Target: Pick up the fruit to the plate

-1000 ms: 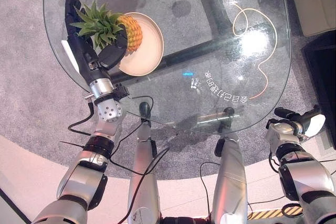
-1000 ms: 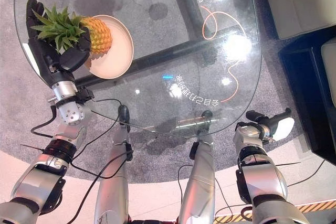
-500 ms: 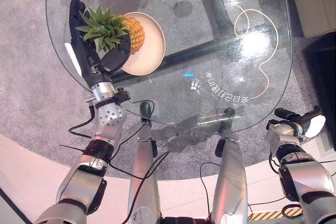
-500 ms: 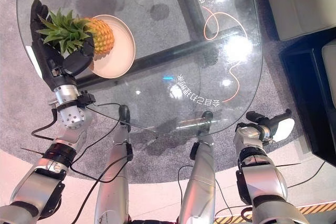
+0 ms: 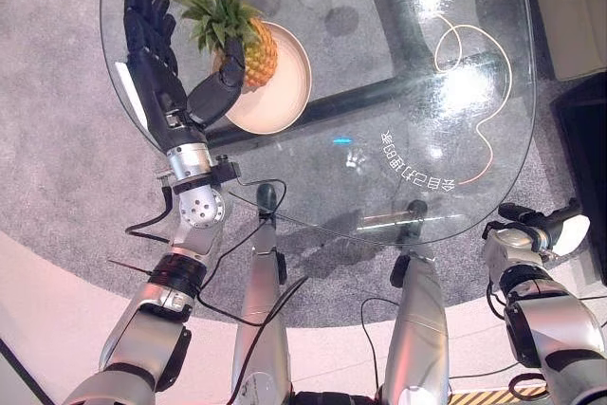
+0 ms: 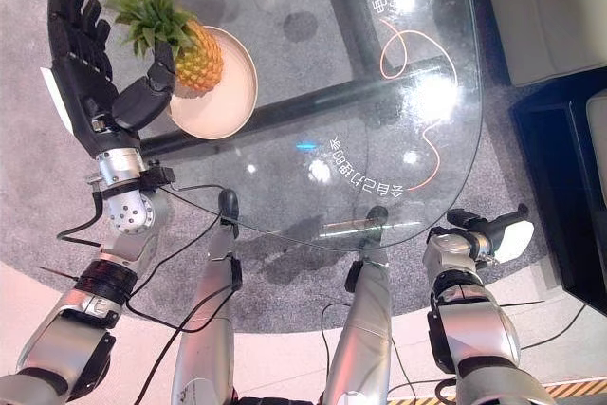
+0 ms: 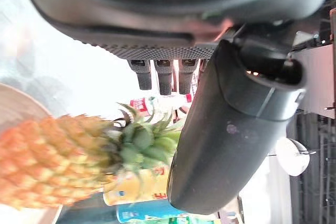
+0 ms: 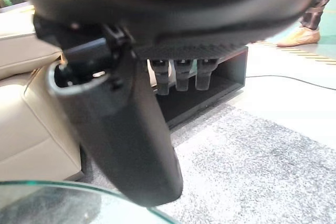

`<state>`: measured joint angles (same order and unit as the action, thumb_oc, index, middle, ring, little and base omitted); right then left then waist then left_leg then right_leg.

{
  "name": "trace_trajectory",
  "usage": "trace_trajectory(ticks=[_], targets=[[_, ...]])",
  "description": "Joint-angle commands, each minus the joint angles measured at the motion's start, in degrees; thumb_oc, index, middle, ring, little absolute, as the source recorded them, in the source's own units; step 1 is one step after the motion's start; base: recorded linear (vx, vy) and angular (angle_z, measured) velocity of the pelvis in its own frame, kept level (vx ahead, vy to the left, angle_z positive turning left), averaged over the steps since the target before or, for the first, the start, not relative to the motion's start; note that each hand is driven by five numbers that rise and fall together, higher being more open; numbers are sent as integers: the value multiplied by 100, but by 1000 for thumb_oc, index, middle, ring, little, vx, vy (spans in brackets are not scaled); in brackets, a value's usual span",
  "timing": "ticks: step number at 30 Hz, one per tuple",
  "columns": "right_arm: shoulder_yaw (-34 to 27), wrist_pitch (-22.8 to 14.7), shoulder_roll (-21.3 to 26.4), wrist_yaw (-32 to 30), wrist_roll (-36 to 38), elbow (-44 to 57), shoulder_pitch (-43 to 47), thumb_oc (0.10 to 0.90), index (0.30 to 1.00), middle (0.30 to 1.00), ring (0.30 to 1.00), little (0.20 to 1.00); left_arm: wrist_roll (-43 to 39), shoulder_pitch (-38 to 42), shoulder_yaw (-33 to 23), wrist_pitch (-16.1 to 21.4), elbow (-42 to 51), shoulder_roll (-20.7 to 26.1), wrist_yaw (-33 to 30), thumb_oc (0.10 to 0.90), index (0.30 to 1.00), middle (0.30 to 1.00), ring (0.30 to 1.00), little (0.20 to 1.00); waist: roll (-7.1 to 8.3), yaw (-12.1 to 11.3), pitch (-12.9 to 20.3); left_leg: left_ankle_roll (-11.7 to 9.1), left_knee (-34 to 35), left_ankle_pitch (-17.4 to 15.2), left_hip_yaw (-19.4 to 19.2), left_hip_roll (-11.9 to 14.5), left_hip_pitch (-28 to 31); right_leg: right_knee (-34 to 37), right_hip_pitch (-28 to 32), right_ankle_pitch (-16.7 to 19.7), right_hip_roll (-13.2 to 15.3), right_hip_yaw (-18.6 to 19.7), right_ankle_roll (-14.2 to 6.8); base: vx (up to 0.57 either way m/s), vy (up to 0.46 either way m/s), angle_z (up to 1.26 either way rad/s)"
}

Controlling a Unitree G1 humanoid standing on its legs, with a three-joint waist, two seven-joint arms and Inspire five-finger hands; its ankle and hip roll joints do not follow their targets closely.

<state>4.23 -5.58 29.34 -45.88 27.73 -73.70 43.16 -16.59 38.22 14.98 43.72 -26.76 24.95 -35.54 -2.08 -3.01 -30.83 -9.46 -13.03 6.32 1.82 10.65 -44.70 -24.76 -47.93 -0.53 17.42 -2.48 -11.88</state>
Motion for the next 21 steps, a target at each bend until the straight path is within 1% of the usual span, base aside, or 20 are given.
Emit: trace_trajectory(ticks=[1, 10, 16, 18, 21], targets=[[-243, -157, 418, -268, 233, -57, -356, 800, 900, 900, 900, 900, 408, 369, -178, 582, 634, 134, -74, 800, 900, 900, 900, 900, -85, -57, 104, 359, -335, -486, -173, -112, -97, 414, 136, 280, 64, -724, 217, 0, 0, 0], [-267, -138, 409, -268, 254, -22, -420, 800, 900, 900, 900, 900, 508, 249, -208, 522, 1064, 141, -67, 800, 900, 900, 900, 900, -84, -95, 104, 365, -312, -482, -154, -111, -47, 429, 197, 283, 88, -753, 211, 0, 0, 0], [-301, -183, 382, -285, 244, -13, -499, 800, 900, 900, 900, 900, 616, 162, -248, 556, 1340, 171, -154, 800, 900, 900, 900, 900, -87, -119, 104, 373, -311, -478, -135, -110, -36, 423, 218, 286, 102, -762, 210, 0, 0, 0], [-311, -192, 387, -271, 238, -12, -531, 800, 900, 900, 900, 900, 661, 145, -264, 512, 1453, 196, -214, 800, 900, 900, 900, 900, -86, -126, 104, 378, -299, -477, -127, -111, -13, 424, 236, 288, 105, -765, 208, 0, 0, 0], [-340, -213, 370, -286, 227, 3, -583, 800, 900, 900, 900, 900, 558, 104, -290, 372, 1620, 231, -97, 800, 900, 900, 900, 900, -88, -139, 104, 379, -304, -473, -112, -113, -2, 422, 257, 293, 114, -767, 204, 0, 0, 0]])
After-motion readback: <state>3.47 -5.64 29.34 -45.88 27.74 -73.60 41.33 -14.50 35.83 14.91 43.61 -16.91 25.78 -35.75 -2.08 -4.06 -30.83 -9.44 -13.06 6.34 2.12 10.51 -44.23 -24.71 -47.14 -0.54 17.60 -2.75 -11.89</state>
